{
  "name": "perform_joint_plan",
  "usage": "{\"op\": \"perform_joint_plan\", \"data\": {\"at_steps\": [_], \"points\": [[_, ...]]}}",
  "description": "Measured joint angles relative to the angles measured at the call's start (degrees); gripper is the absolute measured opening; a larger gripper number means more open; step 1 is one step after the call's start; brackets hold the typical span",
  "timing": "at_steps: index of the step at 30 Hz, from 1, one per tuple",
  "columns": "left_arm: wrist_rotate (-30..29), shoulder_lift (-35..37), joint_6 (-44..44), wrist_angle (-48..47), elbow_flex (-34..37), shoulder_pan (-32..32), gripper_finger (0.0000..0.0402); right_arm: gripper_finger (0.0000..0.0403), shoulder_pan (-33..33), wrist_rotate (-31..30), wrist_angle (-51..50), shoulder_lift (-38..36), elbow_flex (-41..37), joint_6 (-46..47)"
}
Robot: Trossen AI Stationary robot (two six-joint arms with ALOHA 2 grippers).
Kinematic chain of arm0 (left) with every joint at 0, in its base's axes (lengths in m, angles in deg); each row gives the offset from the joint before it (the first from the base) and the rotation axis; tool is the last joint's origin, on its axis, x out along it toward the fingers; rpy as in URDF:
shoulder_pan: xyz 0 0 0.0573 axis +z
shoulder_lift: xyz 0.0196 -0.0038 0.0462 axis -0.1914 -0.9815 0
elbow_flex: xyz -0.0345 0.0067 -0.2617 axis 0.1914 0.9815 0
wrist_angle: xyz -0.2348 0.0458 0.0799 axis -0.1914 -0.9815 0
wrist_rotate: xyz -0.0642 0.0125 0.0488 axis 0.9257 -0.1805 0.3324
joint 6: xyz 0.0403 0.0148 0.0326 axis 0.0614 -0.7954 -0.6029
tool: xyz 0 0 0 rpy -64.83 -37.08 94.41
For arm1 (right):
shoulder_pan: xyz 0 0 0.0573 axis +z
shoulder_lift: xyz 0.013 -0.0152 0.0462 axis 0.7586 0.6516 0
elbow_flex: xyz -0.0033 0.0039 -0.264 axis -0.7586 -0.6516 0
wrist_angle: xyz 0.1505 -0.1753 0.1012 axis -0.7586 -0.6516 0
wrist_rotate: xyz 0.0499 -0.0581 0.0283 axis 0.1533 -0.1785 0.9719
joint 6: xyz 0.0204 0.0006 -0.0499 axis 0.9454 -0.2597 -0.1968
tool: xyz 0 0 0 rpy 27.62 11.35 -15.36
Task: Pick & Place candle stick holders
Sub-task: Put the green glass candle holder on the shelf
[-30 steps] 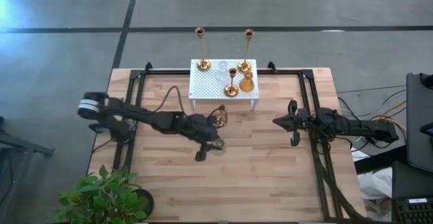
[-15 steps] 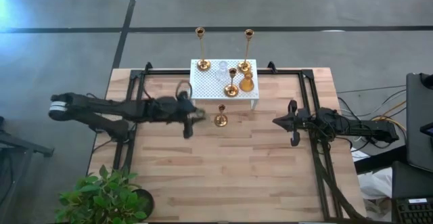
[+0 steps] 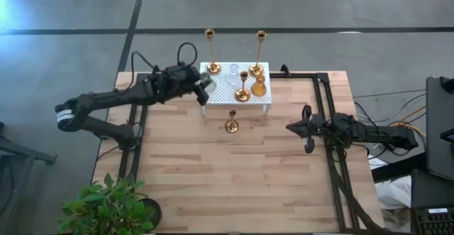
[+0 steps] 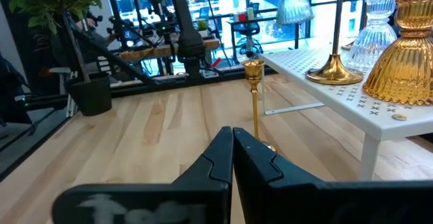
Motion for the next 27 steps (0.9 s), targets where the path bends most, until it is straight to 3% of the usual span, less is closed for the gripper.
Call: {"op": "perform_joint_plan", "data": {"at_steps": [11, 27], "points": [[0.61, -7.49, -1.82, 2.49, -2.44, 0.69, 0.0130, 0.0008, 0.00, 0.00, 0.00, 0.00, 0.00, 0.00], [-1.96, -8.65, -1.23, 3.05, -2.17, 1.53, 0.0130, 0.0008, 0.00, 0.00, 0.00, 0.02, 0.00, 0.00]]}}
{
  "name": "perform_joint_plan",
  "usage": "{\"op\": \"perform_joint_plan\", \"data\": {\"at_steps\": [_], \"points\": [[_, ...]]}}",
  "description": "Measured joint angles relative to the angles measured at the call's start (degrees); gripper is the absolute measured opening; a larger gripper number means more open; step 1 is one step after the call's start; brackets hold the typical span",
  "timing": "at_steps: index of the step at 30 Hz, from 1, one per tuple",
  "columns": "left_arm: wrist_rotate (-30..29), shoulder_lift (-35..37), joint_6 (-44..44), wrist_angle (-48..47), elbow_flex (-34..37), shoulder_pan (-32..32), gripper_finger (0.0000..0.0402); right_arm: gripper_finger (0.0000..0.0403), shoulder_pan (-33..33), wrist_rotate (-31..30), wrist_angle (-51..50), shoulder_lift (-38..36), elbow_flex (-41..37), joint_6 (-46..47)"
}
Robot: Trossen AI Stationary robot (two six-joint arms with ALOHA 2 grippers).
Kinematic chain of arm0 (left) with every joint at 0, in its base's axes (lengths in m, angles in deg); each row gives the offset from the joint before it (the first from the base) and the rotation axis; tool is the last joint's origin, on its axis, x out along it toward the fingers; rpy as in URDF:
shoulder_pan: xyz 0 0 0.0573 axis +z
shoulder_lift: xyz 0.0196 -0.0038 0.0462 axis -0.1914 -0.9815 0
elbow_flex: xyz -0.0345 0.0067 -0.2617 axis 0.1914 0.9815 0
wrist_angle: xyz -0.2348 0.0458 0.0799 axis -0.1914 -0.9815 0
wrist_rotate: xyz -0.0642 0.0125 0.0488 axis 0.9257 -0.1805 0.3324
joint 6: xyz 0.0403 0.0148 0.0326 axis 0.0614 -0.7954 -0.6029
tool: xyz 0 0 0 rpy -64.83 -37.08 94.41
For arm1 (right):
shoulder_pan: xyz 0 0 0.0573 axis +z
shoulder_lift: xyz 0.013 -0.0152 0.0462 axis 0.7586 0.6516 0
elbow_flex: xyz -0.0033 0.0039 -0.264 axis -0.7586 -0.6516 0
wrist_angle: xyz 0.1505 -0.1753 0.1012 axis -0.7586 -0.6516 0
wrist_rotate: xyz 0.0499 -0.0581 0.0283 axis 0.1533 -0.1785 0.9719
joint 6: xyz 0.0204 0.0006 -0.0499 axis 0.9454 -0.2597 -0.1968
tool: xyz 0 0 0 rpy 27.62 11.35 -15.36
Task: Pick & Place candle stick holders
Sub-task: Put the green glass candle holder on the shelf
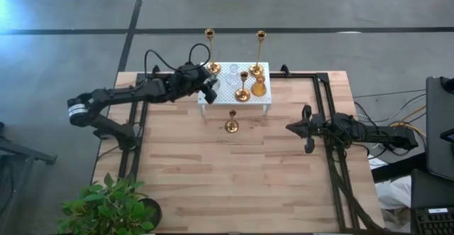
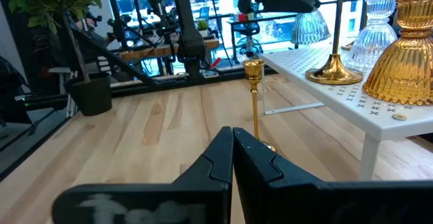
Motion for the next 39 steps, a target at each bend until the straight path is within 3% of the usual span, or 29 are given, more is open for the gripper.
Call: {"op": "perform_joint_plan", "data": {"at_steps": [8, 18, 39], "points": [[-0.80, 0.28, 1.94, -0.48, 1.79, 0.00, 0.0130, 0.0008, 0.00, 0.00, -0.02, 0.00, 0.00, 0.00], [-0.94, 0.83, 3.03, 7.90, 7.04, 0.00, 0.0130, 0.0008, 0.02, 0.00, -0.02, 0.00, 0.00, 0.00], [0.65, 0.87, 3.17, 8.77, 7.84, 0.13, 0.0130, 0.0008, 0.02, 0.00, 0.00, 0.00, 0.00, 0.00]]}}
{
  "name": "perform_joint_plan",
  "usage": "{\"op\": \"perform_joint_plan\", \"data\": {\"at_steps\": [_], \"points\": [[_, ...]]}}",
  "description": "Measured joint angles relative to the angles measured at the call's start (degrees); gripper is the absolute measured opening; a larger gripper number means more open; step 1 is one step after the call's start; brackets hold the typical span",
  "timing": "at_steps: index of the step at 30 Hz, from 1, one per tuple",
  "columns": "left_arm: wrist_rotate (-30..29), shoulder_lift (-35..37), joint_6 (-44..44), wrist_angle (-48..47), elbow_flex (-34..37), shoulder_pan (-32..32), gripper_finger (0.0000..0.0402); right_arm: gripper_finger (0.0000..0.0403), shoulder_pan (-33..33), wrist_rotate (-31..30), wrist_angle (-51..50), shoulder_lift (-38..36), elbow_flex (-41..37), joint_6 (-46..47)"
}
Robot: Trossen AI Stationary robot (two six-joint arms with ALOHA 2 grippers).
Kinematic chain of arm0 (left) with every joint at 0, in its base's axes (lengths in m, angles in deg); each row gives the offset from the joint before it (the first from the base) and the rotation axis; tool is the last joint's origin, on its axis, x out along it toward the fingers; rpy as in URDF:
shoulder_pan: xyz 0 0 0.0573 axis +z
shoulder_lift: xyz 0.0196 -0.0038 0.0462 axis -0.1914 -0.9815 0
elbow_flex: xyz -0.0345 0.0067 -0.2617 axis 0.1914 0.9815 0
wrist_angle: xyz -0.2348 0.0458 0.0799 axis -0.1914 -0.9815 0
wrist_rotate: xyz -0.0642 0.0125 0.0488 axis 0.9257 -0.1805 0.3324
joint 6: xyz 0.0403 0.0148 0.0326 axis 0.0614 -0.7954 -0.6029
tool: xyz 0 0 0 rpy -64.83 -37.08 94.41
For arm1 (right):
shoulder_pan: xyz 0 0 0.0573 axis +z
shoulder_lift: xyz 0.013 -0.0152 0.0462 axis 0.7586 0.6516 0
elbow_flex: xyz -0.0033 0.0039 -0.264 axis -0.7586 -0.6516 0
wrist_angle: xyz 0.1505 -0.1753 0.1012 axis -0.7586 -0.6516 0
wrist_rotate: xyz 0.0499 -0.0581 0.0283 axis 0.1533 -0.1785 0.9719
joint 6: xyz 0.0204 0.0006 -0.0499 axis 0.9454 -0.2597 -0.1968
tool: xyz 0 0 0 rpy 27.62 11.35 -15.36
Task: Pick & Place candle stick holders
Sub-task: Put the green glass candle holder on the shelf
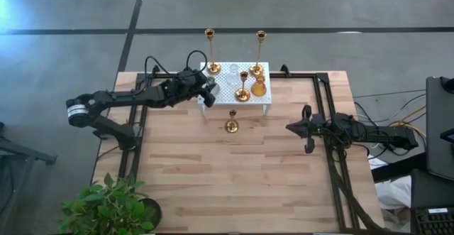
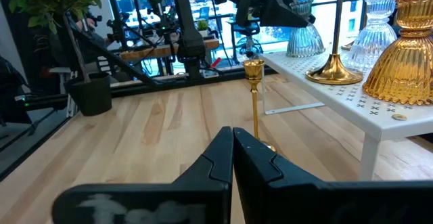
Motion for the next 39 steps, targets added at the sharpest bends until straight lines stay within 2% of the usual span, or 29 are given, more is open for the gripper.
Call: {"op": "perform_joint_plan", "data": {"at_steps": [24, 31, 36, 39], "points": [[0.62, -0.98, -0.07, 0.74, 0.07, 1.09, 0.0130, 0.0008, -0.02, 0.01, -0.01, 0.00, 0.00, 0.00], [3.08, -0.98, -0.66, 0.76, 0.07, 1.33, 0.0132, 0.0008, -0.01, 0.00, -0.01, 0.00, 0.00, 0.00], [3.17, -1.14, -0.66, 0.09, 0.09, 1.66, 0.0193, 0.0008, 0.00, 0.02, -0.02, -0.01, 0.00, 0.00], [3.13, -1.14, -0.94, 0.26, 0.09, 1.91, 0.0213, 0.0008, 0.00, 0.00, -0.02, 0.00, 0.00, 0.00]]}}
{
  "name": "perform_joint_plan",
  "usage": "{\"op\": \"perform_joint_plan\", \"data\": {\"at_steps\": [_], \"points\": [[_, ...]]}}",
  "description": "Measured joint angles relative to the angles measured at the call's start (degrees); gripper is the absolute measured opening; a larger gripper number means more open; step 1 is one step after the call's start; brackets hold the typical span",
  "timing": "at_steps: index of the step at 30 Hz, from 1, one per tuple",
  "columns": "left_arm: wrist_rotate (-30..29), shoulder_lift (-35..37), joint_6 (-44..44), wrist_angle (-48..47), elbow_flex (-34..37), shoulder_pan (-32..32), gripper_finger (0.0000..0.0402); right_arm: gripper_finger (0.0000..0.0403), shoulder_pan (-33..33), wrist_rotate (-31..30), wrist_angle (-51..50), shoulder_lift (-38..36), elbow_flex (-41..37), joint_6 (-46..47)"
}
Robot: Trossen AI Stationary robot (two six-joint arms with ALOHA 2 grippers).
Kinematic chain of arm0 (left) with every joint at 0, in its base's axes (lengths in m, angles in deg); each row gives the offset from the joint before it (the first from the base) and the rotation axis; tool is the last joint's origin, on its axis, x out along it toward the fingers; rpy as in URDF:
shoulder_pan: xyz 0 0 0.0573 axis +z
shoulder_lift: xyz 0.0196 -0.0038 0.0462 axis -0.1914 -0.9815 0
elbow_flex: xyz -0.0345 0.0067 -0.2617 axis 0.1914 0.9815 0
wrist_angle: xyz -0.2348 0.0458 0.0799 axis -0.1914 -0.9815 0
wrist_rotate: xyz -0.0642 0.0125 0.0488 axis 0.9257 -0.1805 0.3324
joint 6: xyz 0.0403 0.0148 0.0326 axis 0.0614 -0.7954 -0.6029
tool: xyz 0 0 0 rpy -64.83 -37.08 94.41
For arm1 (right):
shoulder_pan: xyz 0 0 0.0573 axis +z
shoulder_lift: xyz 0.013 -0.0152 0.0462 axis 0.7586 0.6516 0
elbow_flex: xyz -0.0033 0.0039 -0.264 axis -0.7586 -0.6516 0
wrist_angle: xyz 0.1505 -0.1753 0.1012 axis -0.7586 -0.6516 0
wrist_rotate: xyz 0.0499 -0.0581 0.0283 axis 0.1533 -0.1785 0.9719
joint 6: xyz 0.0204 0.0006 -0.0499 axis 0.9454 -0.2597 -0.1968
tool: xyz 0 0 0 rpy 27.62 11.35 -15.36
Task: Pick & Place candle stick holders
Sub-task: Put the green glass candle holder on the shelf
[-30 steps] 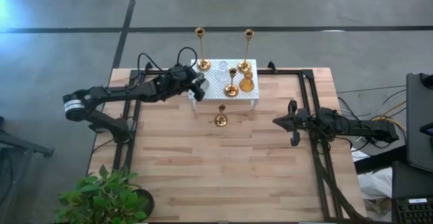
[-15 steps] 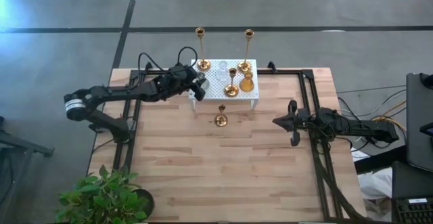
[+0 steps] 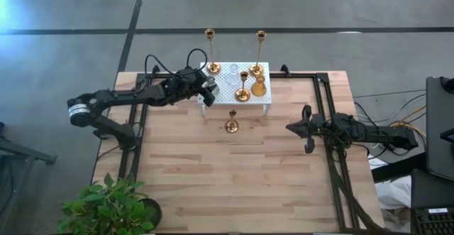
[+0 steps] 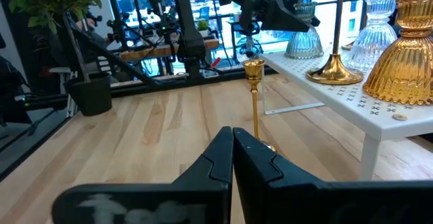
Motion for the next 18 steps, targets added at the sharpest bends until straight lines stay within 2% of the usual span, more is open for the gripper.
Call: {"op": "perform_joint_plan", "data": {"at_steps": [18], "points": [[0.11, 0.42, 0.12, -0.35, -0.06, 0.15, 0.0222, 0.0008, -0.02, 0.00, 0.00, -0.02, 0.00, 0.00]]}}
